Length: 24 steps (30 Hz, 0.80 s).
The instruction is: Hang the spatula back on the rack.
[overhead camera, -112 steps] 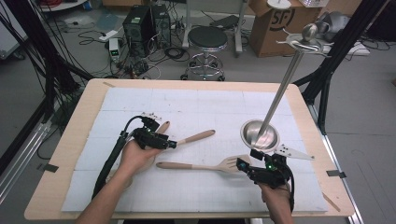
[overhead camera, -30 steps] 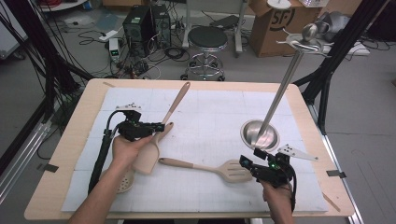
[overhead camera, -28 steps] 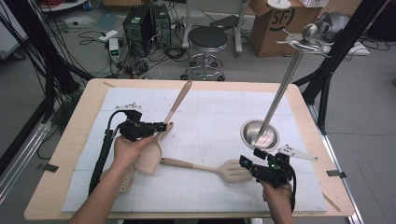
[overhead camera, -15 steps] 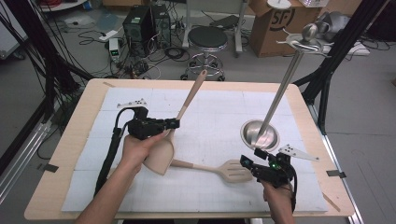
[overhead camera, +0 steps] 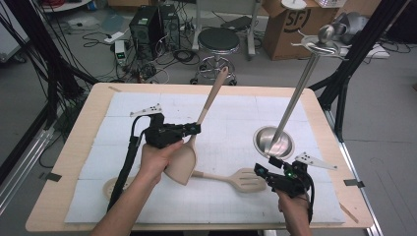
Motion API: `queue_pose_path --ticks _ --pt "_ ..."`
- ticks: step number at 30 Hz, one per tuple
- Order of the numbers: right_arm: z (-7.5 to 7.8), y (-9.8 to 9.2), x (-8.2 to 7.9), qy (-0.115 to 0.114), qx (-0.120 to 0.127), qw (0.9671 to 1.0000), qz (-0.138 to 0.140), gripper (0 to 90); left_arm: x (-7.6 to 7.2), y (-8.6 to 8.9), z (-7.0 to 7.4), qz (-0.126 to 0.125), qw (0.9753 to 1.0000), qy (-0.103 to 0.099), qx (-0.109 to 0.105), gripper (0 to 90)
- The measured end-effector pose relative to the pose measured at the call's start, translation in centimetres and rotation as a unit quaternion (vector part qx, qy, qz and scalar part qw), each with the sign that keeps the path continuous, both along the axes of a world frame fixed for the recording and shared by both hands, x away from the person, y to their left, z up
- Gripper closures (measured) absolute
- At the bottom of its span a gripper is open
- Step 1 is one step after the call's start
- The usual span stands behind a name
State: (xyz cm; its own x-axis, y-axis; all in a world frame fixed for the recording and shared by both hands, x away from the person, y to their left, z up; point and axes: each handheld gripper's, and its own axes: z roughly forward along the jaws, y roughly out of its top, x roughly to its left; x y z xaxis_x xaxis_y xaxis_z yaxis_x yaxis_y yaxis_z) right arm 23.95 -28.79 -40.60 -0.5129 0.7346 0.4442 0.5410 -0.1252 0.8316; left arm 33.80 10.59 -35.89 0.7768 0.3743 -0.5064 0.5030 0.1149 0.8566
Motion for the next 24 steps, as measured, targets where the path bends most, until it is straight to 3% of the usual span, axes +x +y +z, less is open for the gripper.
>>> queue_pose_path --ticks 3,5,9,11,16,24 --pt "0.0 -0.1 0.0 -0.003 0.000 1.0000 -0.002 14.9 -0.3 -0.1 0.4 0.002 0.9998 -0.014 -0.016 78.8" --pt "0.0 -0.1 0.0 0.000 0.002 1.0000 -0.002 14.9 -0.3 -0.2 0.5 0.003 0.9997 -0.009 -0.022 78.9" --pt "0.0 0.1 0.0 0.000 0.000 1.0000 -0.001 14.9 -0.6 -0.6 0.7 0.005 0.9998 -0.020 -0.006 78.9" --pt "0.1 0.1 0.0 -0.001 0.000 1.0000 -0.001 14.9 -0.8 -1.3 1.9 -0.001 0.9990 -0.041 0.018 78.9" --pt "0.1 0.0 0.0 -0.002 0.004 1.0000 -0.004 14.9 -1.0 -3.5 5.4 -0.030 0.9970 -0.071 0.010 78.8" --pt "0.2 -0.3 -0.2 -0.007 0.006 0.9999 -0.005 14.9 -0.9 -6.6 7.6 -0.052 0.9955 -0.079 0.000 78.8"
